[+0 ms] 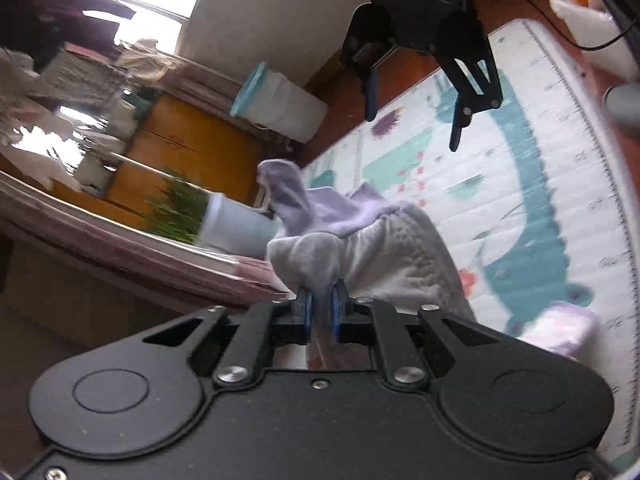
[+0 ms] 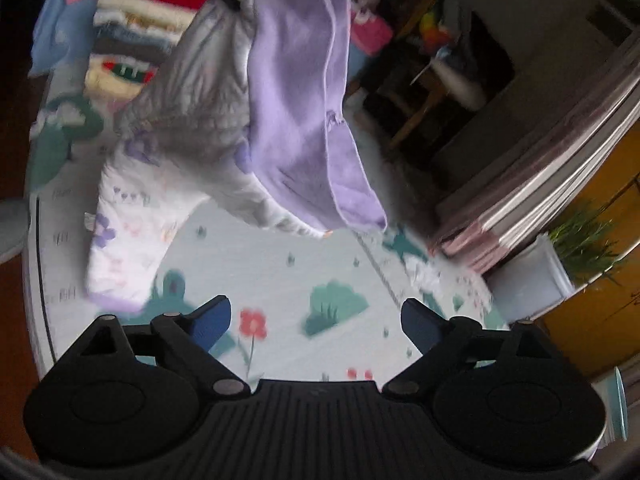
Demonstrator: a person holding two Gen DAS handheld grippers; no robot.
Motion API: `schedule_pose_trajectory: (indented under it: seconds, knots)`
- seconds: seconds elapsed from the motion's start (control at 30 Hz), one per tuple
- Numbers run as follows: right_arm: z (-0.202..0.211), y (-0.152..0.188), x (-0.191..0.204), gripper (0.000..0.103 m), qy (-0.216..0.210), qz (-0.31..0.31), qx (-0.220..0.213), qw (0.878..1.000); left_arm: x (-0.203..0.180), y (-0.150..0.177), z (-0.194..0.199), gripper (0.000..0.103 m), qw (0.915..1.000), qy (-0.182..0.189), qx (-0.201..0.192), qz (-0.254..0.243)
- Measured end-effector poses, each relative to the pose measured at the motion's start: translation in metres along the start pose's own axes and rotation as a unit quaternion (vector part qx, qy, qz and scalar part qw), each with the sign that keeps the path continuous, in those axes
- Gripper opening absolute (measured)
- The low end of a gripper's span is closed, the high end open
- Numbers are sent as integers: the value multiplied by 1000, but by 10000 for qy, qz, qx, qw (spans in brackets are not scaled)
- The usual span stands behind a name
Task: Fold clothes
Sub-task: 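Lift the garment with the left gripper while the right gripper grasps its other lavender cuff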
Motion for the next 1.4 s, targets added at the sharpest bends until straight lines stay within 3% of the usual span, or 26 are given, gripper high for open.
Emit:
schedule_pose_trajectory:
  seconds: [0.17, 0.37, 0.5, 0.53, 0.57, 0.63, 0.8, 0.93, 1.03, 1.2, 1.4]
  knots:
    - [1, -25, -15, 92, 111, -177, -294, 9994, 15, 2, 16, 7, 9987, -419, -212, -176]
    - [6, -21, -29, 98, 304, -221, -366, 9986, 17, 3, 41, 7, 9947, -752, -568, -400]
    - [10, -17, -32, 95, -52, -454, -521, 9976, 18, 3, 46, 7, 9937, -793, -722, -309]
    - [11, -17, -34, 86, -233, -586, -623, 9961, 19, 3, 46, 7, 9937, -798, -730, -298]
    - [12, -18, -36, 67, -413, -727, -706, 9940, 19, 3, 46, 7, 9937, -803, -733, -288]
    - [11, -17, -46, 43, -699, -1074, -789, 9886, 19, 4, 46, 7, 9935, -824, -730, -273]
    - [18, -11, -76, 32, -1239, -2019, -1240, 9636, 28, 4, 39, 7, 9935, -941, -639, -5]
    - [28, -6, -93, 22, -1332, -2490, -1549, 9467, 37, 10, 26, 8, 9945, -878, -358, 449]
    - [33, -2, -103, 18, -1191, -2653, -1600, 9433, 44, 14, 17, 8, 9933, -829, -147, 789]
    - [38, 10, -109, 16, -682, -2745, -1313, 9502, 44, 7, 4, 8, 9843, -436, 54, 1711]
    - [52, 30, -127, 16, 146, -2920, -866, 9524, 31, -29, -11, 8, 9619, 319, 62, 2716]
Point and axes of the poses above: each gripper's, at about its wrist camera, not at the fingertips, and z roughly against the way its jaws point, x to its left, y to its underside, the point moved 2 cm from there along -z, roughly the way its jaws point, and after that the axes turned 10 degrees about z, right-handed, at the moved point
